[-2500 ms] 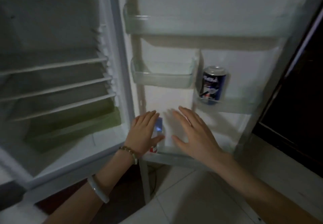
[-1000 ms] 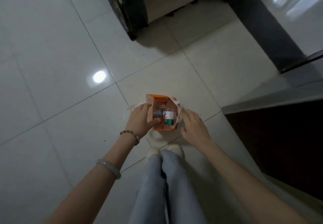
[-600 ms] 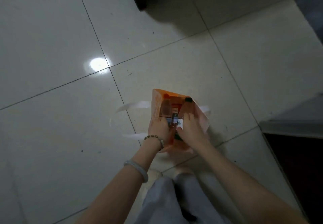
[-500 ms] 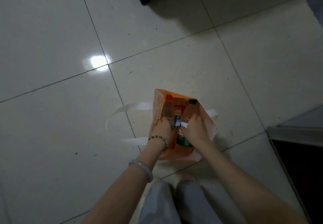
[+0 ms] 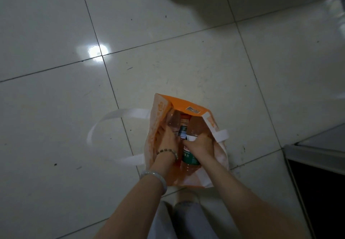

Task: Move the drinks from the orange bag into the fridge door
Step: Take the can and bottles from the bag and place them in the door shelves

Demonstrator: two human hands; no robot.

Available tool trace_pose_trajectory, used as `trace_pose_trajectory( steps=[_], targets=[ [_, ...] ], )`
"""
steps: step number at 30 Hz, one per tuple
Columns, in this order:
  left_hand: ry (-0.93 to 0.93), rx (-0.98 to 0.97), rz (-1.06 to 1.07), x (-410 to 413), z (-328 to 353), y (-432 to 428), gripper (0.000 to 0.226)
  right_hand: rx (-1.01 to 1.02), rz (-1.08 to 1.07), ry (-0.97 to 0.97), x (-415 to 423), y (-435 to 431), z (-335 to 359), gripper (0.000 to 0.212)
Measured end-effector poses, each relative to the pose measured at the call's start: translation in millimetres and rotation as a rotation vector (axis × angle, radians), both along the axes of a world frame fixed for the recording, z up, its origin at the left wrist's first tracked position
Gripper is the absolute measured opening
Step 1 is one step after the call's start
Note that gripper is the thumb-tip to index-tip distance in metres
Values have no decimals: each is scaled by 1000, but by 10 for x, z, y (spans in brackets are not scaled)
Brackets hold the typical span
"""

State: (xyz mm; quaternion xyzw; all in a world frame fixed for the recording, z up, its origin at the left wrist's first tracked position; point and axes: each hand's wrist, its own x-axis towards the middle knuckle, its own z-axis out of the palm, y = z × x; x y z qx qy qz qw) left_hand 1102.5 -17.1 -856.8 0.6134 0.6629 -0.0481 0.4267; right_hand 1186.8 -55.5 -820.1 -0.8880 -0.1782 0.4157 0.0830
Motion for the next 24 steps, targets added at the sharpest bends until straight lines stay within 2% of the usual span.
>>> trace_pose_trajectory(
  steps=[3,6,9,11,17,24],
  targets=[
    [-6,42,-82,-3,58,-53,25,-15,49,-28,30,-7,155,66],
    [-26,-12,-75,13,590,-15,21,73,112,-58,30,-98,468,78],
    [21,45,-81,-6,1224,-54,65,161,127,-108,9,-172,974,95],
    [-43,53,-35,-43,1618,-101,78,196,84,-84,-18,-206,1388,104],
    [-184,71,-30,-245,3129,-157,77,254,16,15,-94,-321,3011,82],
    [-233,150,-254,-522,5045,-162,76,362,59,-26,-135,-497,5042,77]
  ],
)
